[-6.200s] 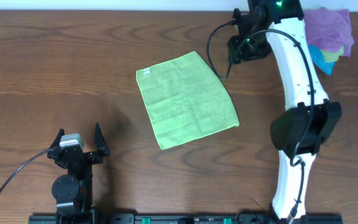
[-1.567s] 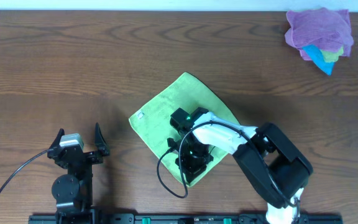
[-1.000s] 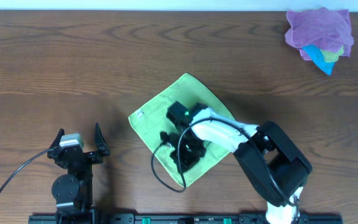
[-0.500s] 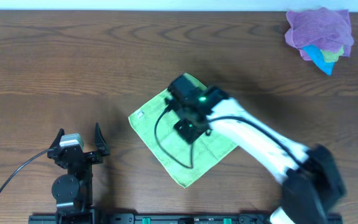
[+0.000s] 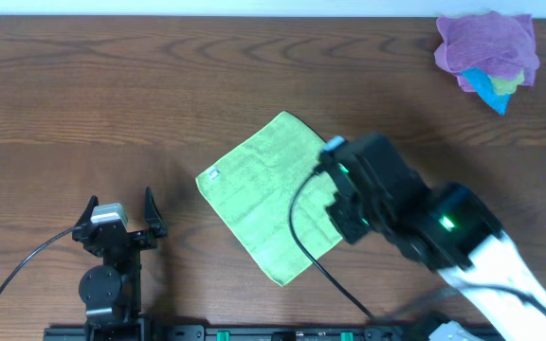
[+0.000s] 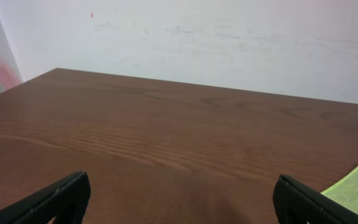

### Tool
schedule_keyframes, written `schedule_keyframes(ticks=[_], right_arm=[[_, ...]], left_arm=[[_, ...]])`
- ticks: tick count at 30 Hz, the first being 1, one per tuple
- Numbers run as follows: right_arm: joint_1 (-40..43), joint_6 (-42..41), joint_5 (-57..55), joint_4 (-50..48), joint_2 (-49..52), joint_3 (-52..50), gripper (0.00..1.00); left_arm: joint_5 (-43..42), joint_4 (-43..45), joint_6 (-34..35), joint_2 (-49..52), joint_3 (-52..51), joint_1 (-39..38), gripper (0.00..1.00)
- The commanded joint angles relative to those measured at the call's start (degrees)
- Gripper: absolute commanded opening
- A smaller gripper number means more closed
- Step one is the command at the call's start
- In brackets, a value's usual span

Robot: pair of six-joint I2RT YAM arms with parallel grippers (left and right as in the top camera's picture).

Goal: Fold the cloth
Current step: 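Release the cloth and retract the right gripper to the lower right, then reach the left gripper to the cloth's left corner and pinch it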

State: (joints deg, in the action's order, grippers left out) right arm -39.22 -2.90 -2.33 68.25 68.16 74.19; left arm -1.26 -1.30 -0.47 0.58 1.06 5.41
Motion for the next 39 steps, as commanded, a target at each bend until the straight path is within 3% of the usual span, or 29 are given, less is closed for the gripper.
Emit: schedule_keyframes(ticks=[1,4,5,7,8,9,10,11,13,15,26,32,39], right_arm=[[0.15,-2.56,-0.9,0.52,-6.45,-3.02,0.01],[0.15,-4.07,-0.9,0.52,-12.28,-5.79,0.05],[0.15,-5.29,-0.87,0.63,-14.99,-6.97,0.24],[0.15,-6.91,-0.85,1.42,-18.03,-8.15,0.46],[0.15,-7.26,-0.87,2.1,-19.39,-8.52,0.64],[0.15,-7.37,-0.87,2.93,-20.52,-8.74,0.76],[0.15,-7.34,-0.87,3.65,-21.35,-8.76,0.81],[0.15,-7.34,-0.9,4.57,-22.18,-8.76,0.98],[0.15,-7.34,-0.87,5.49,-22.93,-8.76,0.99],[0.15,-7.37,-0.48,6.32,-23.1,-8.76,0.99],[0.15,-7.34,7.93,6.56,-22.99,-8.76,0.99],[0.15,-7.34,7.91,5.73,-22.99,-8.76,0.99],[0.15,-7.34,7.69,5.92,-22.93,-8.76,0.99]], left_arm=[[1.22,-3.15,-0.85,-0.35,-0.76,-0.2,0.95],[1.22,-3.15,-0.85,-0.35,-0.76,-0.2,0.95],[1.22,-3.17,-0.85,-0.35,-0.76,-0.2,0.95],[0.98,-3.15,-0.59,-0.35,-0.76,-0.2,0.96],[-0.35,-3.15,1.22,-0.35,-0.76,-0.2,0.95],[-1.49,-3.08,5.27,-0.33,-0.74,-0.2,0.95],[-2.08,-2.99,10.1,-0.33,-0.74,-0.2,0.95],[-3.15,-2.91,18.73,-0.33,-0.74,-0.2,0.95],[-5.29,-2.73,30.73,-0.33,-0.74,-0.2,0.95],[-7.93,-2.4,37.79,-0.33,-0.74,-0.2,0.95],[-10.19,-0.96,59.12,-0.33,-0.74,-0.17,0.95],[-2.99,-1.11,61.31,-0.33,-0.74,-0.2,0.96],[-5.25,-2.54,61.33,-0.33,-0.74,-0.2,0.95]])
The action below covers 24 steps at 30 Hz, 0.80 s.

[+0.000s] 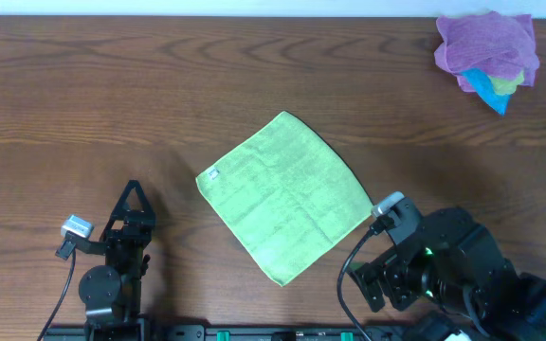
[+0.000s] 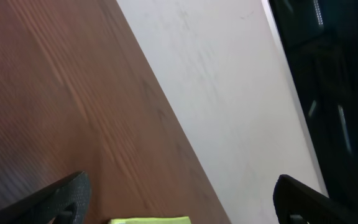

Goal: Fold the cloth
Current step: 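Reach the left gripper to the cloth's left corner and pinch it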

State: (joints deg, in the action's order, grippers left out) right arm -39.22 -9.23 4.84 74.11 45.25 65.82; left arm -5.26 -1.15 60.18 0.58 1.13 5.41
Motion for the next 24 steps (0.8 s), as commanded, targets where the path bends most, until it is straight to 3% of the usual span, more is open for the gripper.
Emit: schedule_keyframes(ticks=[1,5,6,13,19,24], right_arm=[[0.15,-1.01,0.55,0.13,0.02,-0.39,0.99],[0.15,-1.03,0.55,0.68,0.02,-0.39,0.99],[0.15,-1.01,0.55,0.66,0.02,-0.39,0.99],[0.15,-0.98,-1.31,-0.48,0.02,-0.39,0.99],[0.17,-0.52,-2.54,-3.21,0.04,-0.39,0.99],[0.22,-0.57,-3.13,-4.59,0.13,-0.39,0.99]], left_arm=[[-1.2,-2.69,0.68,-0.33,-0.81,-0.2,0.96],[-2.21,-1.92,0.7,-0.33,-0.81,-0.2,0.92],[-4.81,-1.46,0.57,-0.33,-0.81,-0.2,0.97],[-23.12,2.03,-10.19,-0.31,-0.37,-0.2,0.95],[-26.47,0.39,-15.17,3.1,3.32,-0.22,0.95],[-29.33,-1.55,-21.9,13.92,10.1,-0.24,0.95]])
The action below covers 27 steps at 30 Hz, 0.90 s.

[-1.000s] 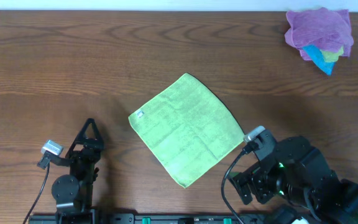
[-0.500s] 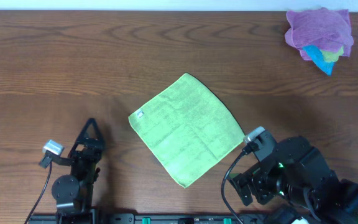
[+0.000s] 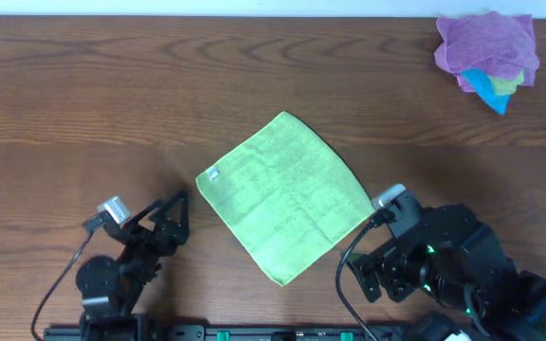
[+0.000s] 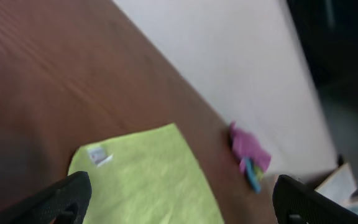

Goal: Fold the cloth
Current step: 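Reach the left gripper to the cloth's left corner and pinch it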

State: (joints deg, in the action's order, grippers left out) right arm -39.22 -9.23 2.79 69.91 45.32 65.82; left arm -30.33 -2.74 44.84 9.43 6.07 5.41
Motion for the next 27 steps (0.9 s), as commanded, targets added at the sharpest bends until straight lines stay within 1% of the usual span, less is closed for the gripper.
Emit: schedule_keyframes(ticks=[1,3,6,10,14,17,20,23,27], right_arm=[[0.22,-0.57,-1.05,-0.57,0.13,-0.39,0.99],[0.22,-0.59,-1.07,-0.7,0.28,-0.39,0.99],[0.22,-0.59,-1.05,-0.74,0.33,-0.39,0.99],[0.22,-0.59,-1.07,-1.44,0.33,-0.39,0.99],[0.22,-0.59,-1.07,-2.97,0.33,-0.39,0.99],[0.22,-0.61,-1.81,-4.17,0.33,-0.39,0.99],[0.22,-1.66,-4.61,-5.27,0.35,-0.39,0.99],[0.33,-3.48,-8.57,-5.95,0.66,-0.39,0.99],[1.14,-4.81,-11.56,-6.32,1.81,-0.39,0.99]], left_arm=[[-5.01,-0.04,-8.35,8.22,6.84,-0.24,0.95],[-6.27,-0.52,-11.67,14.82,10.05,-0.24,0.95],[-8.9,-1.4,-16.11,24.65,14.12,-0.66,0.91],[-6.73,-8.2,-23.82,35.76,20.96,-4.94,0.9],[0.15,-14.82,-28.06,44.24,28.85,-12.13,0.9],[8.72,-20.7,-29.9,50.34,36.11,-18.6,0.9],[16.39,-25.18,-31.36,54.75,41.48,-22.51,0.91],[23.17,-27.91,-32.17,58.49,44.72,-24.37,0.9],[27.02,-30.05,-33.31,63.73,46.64,-24.94,0.88]])
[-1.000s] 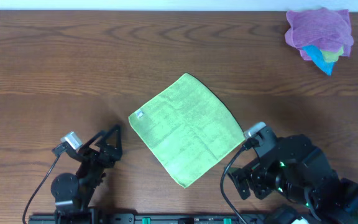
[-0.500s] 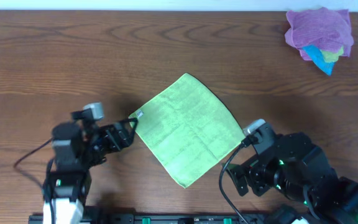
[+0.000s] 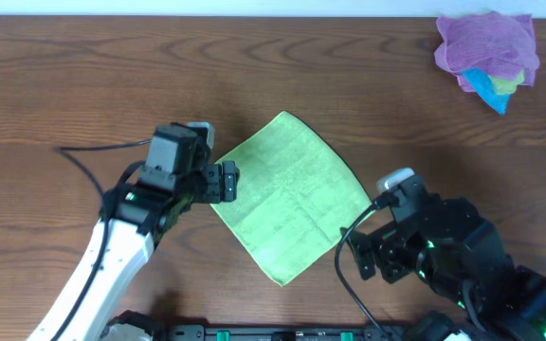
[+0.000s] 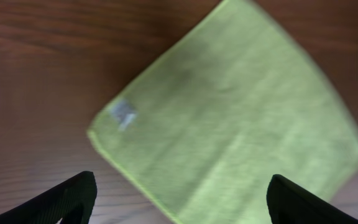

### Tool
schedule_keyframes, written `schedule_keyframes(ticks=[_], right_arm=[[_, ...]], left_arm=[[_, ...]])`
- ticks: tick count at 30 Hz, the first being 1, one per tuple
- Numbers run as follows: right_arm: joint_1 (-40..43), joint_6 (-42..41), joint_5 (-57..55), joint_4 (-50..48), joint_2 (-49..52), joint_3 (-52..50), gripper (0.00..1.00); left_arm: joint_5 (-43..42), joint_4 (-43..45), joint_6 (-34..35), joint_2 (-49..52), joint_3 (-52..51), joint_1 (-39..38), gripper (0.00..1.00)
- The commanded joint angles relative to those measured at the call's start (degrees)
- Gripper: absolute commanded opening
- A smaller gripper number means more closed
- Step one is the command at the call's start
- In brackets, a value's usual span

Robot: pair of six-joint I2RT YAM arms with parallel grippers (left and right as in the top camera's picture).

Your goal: Fold the cloth

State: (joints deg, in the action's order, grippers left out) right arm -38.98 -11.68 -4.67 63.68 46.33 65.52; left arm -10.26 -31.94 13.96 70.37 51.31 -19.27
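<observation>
The green cloth (image 3: pixel 287 197) lies flat on the brown table as a diamond, with a small white tag (image 4: pixel 123 114) near its left corner. My left gripper (image 3: pixel 227 181) hangs over that left corner, open. In the left wrist view its black fingertips (image 4: pixel 73 198) stand wide apart, the cloth (image 4: pixel 241 124) lies below them, and nothing is between them. My right gripper (image 3: pixel 360 258) sits just off the cloth's lower right edge. Whether its jaws are open does not show.
A heap of purple, blue and yellow cloths (image 3: pixel 488 52) lies at the far right corner. The right arm's bulky body (image 3: pixel 463 260) fills the front right. A black cable (image 3: pixel 102 152) trails from the left arm across the table (image 3: pixel 83 76).
My left arm has gone from its place near the front edge to over the cloth's left corner, still open. The right gripper has shifted slightly toward the cloth. The cloth lies as before.
At first my right arm reached over the cloth's right side while the left rested at the front. Then the right arm was back at the front right, and the cloth lay flat. The left gripper turned toward the cloth and now hangs over its left corner.
</observation>
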Motion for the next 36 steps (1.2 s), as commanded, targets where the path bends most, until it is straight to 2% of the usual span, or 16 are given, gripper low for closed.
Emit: schedule_keyframes(ticks=[1,5,9,17,22,27,29,31,32,36], right_arm=[[1.44,-3.06,-4.37,-0.07,1.33,-0.09,0.99],[3.65,-3.56,-4.35,-0.11,3.43,-0.09,0.99],[5.53,-3.56,-4.35,-0.57,5.44,-0.09,0.99],[6.49,-3.54,-4.11,-2.62,8.48,-0.09,0.99],[6.49,-3.58,-4.07,-2.8,10.27,-0.09,0.97],[6.49,-4.17,-3.89,-2.62,10.91,-0.11,0.96],[6.49,-4.15,-3.89,-2.6,10.91,-0.11,0.96],[6.49,-4.15,-3.89,-2.6,10.91,-0.11,0.96],[6.49,-4.15,-3.89,-2.6,10.91,-0.11,0.96],[6.49,-4.15,-3.91,-2.6,10.91,-0.11,0.97]], left_arm=[[7.39,-0.85,-2.43,4.09,1.4,-0.26,0.87],[7.91,-0.87,-3.23,9.33,1.68,-0.28,0.77],[7.91,-1.73,-3.32,12.5,2.25,-0.33,0.75],[9.27,-3.74,-3.26,13.53,2.25,-0.33,0.49],[9.2,-3.82,-1.51,13.53,2.23,-0.31,0.08],[6.23,-5.27,7.96,13.53,2.23,-0.31,0.07],[2.43,-5.16,9.27,13.53,2.23,-0.31,0.09],[1.77,-4.85,8.92,13.53,2.21,-0.33,0.1],[2.08,-4.37,7.67,13.53,2.21,-0.39,0.06],[7.3,-0.72,0.96,14.6,2.16,-1.46,0.06]])
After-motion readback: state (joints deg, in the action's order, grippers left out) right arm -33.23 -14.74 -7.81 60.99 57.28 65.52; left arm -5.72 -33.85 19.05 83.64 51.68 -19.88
